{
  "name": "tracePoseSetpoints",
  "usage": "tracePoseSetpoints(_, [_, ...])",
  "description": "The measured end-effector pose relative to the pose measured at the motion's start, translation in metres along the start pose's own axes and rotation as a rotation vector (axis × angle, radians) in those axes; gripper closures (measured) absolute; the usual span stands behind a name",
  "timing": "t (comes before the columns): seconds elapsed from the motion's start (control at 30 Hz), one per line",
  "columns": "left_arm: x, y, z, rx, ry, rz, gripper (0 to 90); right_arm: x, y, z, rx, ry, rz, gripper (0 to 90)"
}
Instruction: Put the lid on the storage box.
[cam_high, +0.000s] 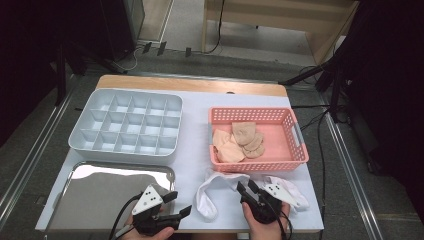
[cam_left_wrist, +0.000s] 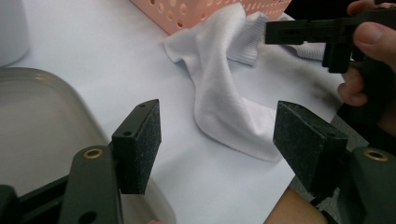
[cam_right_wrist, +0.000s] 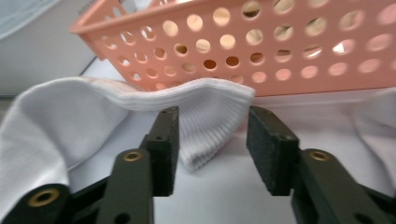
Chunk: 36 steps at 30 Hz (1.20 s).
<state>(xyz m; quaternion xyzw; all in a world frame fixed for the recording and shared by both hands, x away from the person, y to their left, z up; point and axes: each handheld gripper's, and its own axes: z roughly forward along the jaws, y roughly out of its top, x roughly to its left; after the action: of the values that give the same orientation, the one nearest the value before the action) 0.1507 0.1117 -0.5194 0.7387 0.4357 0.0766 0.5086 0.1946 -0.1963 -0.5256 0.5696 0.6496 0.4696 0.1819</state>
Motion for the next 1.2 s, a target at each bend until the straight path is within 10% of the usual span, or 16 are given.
tracePoseSetpoints(0.27, [-0.008,0.011,0.019,0.046,0.037,-0.026,37.5,0.000,0.007,0.016,0.027,-0.097,0.023,45.0])
tracePoseSetpoints(0.57, [0.001,0.019,0.034,0.106,0.054,-0.088,79.0,-0.004,0.014,0.023,0.074,0.111,-0.001,84.4])
tracePoseSetpoints(0.9, [0.005,0.024,0.017,0.111,-0.049,-0.105,88.9,-0.008,0.021,-0.028,-0.004,0.159,-0.007,84.0])
tracePoseSetpoints(1.2, [-0.009,0.025,0.012,0.173,-0.190,-0.101,85.4,-0.016,0.010,-0.088,0.068,0.182,-0.037,83.6])
